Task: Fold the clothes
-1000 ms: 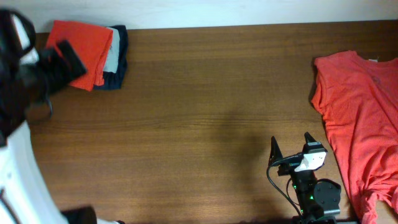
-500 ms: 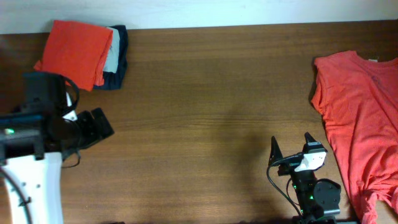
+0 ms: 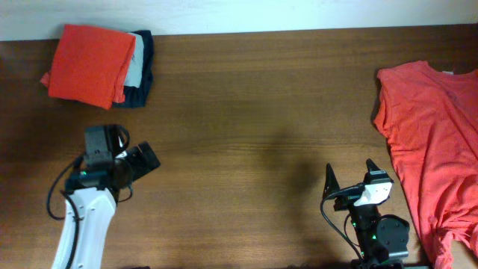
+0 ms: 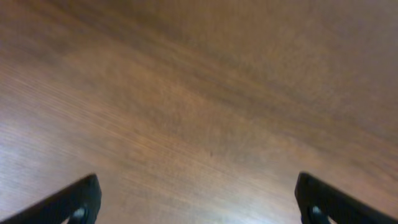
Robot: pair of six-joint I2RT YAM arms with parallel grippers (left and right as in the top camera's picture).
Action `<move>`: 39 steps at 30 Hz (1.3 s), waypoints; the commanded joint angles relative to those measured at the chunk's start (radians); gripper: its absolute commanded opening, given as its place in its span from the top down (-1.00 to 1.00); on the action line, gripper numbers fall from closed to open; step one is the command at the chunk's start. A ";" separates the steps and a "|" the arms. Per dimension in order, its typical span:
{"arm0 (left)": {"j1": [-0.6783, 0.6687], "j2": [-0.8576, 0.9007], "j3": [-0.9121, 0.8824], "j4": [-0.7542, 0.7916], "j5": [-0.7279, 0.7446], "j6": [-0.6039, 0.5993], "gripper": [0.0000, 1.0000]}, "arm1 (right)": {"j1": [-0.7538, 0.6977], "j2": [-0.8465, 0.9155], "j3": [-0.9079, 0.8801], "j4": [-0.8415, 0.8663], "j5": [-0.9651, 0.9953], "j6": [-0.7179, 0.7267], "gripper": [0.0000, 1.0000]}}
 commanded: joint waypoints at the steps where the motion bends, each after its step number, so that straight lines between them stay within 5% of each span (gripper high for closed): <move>1: -0.001 -0.020 -0.146 0.126 0.040 0.002 -0.98 | -0.003 -0.006 -0.005 -0.006 0.012 0.004 -0.97; 15: -0.001 -0.148 -0.610 0.701 0.081 0.002 -0.98 | -0.003 -0.006 -0.005 -0.006 0.012 0.004 -0.97; 21: -0.001 -0.254 -0.724 0.811 0.081 0.001 -0.98 | -0.003 -0.006 -0.005 -0.006 0.012 0.004 -0.97; 27: -0.001 -0.351 -0.770 0.814 0.080 -0.002 -0.98 | -0.003 -0.006 -0.005 -0.006 0.012 0.004 -0.97; 39: -0.011 -0.737 -0.771 0.562 0.069 0.090 -0.98 | -0.003 -0.006 -0.005 -0.006 0.012 0.004 -0.97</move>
